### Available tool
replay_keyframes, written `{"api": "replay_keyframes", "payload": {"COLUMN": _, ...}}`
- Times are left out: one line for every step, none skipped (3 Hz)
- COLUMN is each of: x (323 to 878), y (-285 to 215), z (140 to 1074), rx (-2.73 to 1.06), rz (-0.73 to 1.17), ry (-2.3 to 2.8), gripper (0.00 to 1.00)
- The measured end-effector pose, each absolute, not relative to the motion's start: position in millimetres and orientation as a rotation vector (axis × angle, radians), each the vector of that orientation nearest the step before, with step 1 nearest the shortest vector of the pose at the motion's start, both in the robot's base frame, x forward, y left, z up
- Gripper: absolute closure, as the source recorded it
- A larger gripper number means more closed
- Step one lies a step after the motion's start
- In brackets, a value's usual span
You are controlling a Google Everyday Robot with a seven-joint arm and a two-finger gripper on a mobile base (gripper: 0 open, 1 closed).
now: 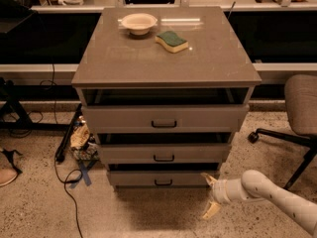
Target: Open bottom drawer
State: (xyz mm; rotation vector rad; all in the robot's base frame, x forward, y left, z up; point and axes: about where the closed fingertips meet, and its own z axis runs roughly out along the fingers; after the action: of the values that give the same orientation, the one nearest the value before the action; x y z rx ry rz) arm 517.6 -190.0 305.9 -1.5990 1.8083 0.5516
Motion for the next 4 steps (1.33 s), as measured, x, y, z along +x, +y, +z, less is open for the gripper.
{"api": "replay_keyframes", "payload": {"x": 529.1, "y": -182.6, "z": 286.7, "rx": -1.672, "rz": 0.488, "ry": 1.745, "gripper": 0.0}}
{"api": "replay_keyframes", "payload": {"x": 554.4, "y": -170.9, "z": 258.3, "rx": -1.812, "rz": 0.36, "ry": 1.638, "gripper": 0.0}}
{"api": "replay_keyframes", "payload": {"x": 580.3, "y": -159.9, "z": 235.2, "rx": -1.921, "rz": 0.213, "ry": 1.588, "gripper": 0.0}}
{"api": "replay_keyframes", "payload": {"x": 590.8, "y": -159.5, "z": 235.7, "rx": -1.904, "rz": 0.167, "ry": 1.586, "gripper": 0.0}}
